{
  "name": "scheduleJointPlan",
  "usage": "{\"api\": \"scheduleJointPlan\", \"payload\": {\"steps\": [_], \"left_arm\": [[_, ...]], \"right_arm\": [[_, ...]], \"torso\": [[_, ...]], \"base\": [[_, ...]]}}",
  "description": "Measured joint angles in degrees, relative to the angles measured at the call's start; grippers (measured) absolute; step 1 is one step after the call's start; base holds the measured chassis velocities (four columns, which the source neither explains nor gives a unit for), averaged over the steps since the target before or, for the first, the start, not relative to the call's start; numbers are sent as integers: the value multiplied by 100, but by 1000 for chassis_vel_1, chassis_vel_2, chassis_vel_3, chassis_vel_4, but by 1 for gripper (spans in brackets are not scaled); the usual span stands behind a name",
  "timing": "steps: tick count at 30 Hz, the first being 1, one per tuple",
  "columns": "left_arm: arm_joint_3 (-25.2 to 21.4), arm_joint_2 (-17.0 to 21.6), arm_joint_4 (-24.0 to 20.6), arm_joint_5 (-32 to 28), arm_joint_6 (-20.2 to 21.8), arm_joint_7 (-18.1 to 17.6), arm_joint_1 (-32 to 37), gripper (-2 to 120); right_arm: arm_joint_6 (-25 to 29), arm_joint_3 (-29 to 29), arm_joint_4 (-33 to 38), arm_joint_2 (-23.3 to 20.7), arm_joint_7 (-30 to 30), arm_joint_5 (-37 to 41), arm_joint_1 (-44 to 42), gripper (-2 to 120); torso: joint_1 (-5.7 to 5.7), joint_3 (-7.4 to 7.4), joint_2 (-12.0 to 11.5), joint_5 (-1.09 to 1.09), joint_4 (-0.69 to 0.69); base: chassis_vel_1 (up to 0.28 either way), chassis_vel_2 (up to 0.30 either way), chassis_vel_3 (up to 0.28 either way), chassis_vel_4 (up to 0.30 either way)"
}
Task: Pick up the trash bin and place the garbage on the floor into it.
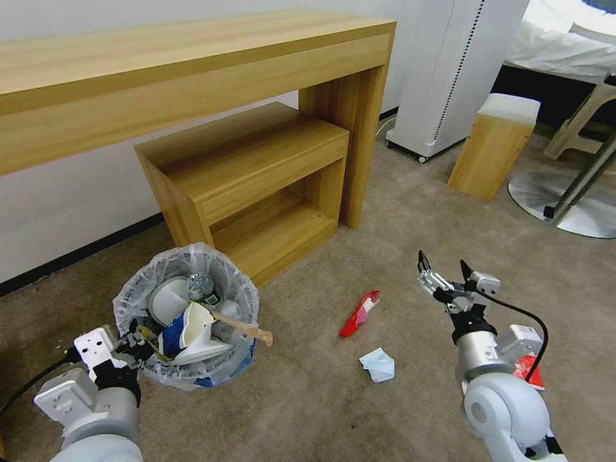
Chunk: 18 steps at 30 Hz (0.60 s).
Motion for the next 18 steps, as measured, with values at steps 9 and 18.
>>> {"api": "scheduleJointPlan", "payload": {"steps": [9, 18], "left_arm": [[77, -73, 0, 51, 0, 1, 54, 1], [37, -69, 2, 83, -28, 2, 185, 1]], "right_arm": [[-1636, -391, -10, -227, 1035, 1095, -42, 100], [-2719, -761, -962, -68, 1919, 2339, 515, 100]], "torso": [[0, 0, 0, -1, 0], [0, 0, 0, 0, 1]], "base": [[0, 0, 0, 0], [0, 0, 0, 0]]}}
